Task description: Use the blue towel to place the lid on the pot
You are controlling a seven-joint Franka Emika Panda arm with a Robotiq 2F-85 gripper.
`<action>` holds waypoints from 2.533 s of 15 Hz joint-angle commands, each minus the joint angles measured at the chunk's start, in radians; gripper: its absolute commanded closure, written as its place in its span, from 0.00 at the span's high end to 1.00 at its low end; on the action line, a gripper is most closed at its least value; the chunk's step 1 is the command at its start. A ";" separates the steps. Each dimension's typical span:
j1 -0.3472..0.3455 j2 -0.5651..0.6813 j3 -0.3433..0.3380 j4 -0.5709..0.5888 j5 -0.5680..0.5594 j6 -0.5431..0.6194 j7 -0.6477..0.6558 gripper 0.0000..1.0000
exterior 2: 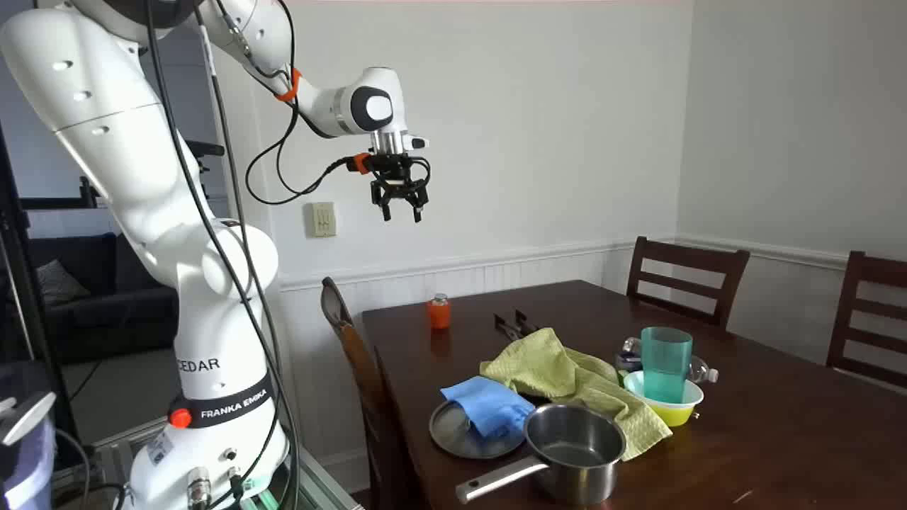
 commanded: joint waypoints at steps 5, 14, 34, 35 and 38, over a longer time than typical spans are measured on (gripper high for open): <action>-0.005 0.000 0.004 0.002 0.002 -0.003 -0.001 1.00; -0.085 0.092 -0.053 -0.053 -0.007 -0.023 0.026 1.00; -0.183 0.128 -0.260 -0.393 0.055 0.318 -0.276 1.00; -0.183 0.128 -0.260 -0.393 0.055 0.318 -0.276 1.00; -0.222 0.211 -0.291 -0.370 0.035 0.321 -0.288 1.00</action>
